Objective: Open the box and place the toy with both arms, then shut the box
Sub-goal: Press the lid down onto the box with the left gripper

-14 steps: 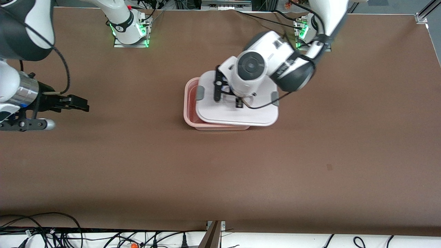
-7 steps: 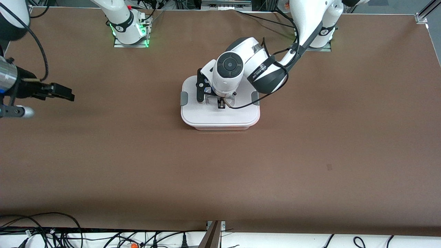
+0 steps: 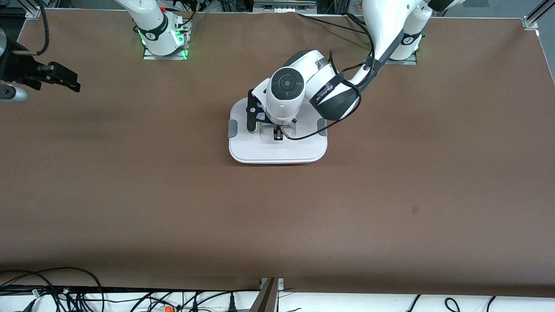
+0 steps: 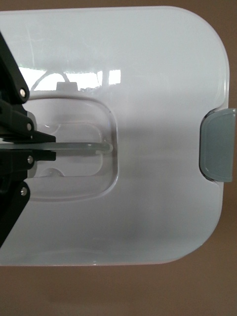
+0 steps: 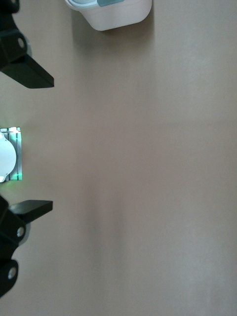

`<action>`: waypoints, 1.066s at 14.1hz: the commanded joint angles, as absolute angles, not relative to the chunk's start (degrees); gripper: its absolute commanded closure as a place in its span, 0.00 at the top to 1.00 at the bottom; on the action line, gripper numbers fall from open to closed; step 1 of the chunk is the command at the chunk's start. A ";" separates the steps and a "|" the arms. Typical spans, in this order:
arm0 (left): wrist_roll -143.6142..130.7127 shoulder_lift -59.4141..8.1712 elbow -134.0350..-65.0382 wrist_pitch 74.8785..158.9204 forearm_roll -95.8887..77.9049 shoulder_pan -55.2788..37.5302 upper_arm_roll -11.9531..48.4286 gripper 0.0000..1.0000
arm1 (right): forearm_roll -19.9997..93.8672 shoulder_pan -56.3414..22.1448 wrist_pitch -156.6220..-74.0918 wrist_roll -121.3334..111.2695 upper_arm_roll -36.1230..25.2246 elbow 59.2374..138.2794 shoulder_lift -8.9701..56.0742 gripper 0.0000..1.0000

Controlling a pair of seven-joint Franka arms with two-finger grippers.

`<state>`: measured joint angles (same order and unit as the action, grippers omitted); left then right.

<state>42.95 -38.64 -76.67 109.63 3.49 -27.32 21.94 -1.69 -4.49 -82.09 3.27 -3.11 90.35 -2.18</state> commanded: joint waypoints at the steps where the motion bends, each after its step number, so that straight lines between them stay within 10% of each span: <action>1: 44.21 -39.02 -75.76 106.97 5.53 -27.60 21.80 0.00 | -2.46 -2.72 -82.27 3.87 -1.84 92.55 -4.66 1.00; 15: 44.30 -38.50 -76.20 103.71 6.77 -28.30 21.89 0.00 | -2.37 -3.25 -80.24 4.66 -1.23 89.47 -1.93 1.00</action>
